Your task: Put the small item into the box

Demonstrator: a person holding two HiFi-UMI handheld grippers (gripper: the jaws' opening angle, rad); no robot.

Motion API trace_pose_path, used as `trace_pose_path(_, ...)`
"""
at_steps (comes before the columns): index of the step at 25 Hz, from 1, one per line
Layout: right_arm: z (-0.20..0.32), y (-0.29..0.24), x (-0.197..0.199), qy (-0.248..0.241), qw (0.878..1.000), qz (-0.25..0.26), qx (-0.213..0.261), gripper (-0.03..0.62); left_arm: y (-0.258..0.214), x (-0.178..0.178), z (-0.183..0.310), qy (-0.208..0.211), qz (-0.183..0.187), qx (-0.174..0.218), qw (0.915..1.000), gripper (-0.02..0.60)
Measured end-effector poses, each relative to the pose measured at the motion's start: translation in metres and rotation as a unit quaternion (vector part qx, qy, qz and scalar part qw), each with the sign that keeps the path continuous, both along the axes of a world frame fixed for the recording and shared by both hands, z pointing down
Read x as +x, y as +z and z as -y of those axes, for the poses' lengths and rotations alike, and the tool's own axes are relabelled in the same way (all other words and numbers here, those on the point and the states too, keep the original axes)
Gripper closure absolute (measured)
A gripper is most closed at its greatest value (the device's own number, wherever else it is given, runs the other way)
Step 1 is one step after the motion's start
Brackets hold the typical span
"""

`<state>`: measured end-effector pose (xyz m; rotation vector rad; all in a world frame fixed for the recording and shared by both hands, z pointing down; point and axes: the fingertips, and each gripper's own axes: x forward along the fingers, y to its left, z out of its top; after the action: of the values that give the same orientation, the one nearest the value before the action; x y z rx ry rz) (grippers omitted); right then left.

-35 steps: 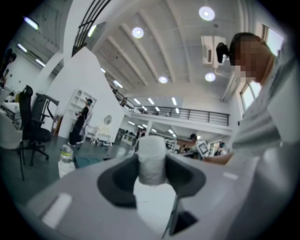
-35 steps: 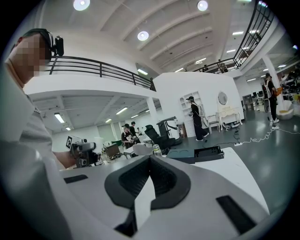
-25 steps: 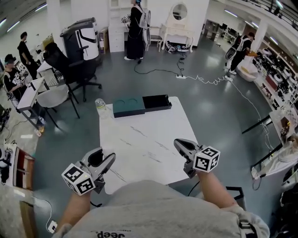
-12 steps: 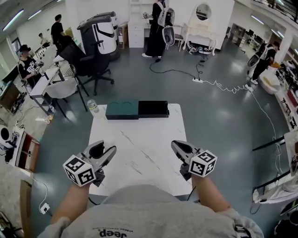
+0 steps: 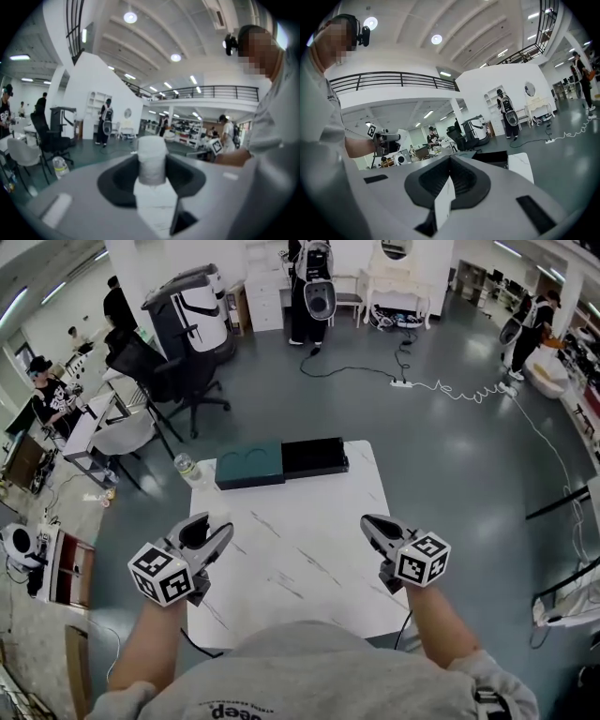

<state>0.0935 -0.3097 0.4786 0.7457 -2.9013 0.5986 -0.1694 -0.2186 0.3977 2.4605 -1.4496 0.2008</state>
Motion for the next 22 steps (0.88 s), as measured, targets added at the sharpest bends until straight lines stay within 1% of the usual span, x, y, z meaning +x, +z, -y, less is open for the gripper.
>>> trace_pose_path(5,0.016,0.013,-0.032,0.034,0.999,-0.013,0.003,0.588,-0.002,-0.051,0.037,0.029,0.034,0.000,0.9990,0.402)
trace_pose_path(7,0.024,0.009,-0.041,0.041,0.999,-0.012,0.008,0.588,-0.004,-0.063,0.058,0.043,0.058,-0.004,0.9973,0.402)
trace_pose_path(9,0.033,0.006,-0.047,0.046,0.999,-0.012,0.015,0.588,-0.002,-0.067,0.078,0.060,0.084,-0.009,0.9946,0.402)
trace_pose_path(13,0.056,0.009,-0.051,0.058,0.998,-0.007,0.025,0.588,0.006,-0.058,0.119,0.099,0.125,-0.022,0.9869,0.402)
trace_pose_path(18,0.085,0.021,-0.050,0.072,0.997,-0.009,0.030,0.588,0.016,-0.040,0.172,0.122,0.127,-0.043,0.9834,0.402)
trace_pose_path(22,0.110,0.037,-0.049,0.086,0.996,-0.006,0.033,0.588,0.035,-0.021,0.208,0.139,0.156,-0.060,0.9761,0.402)
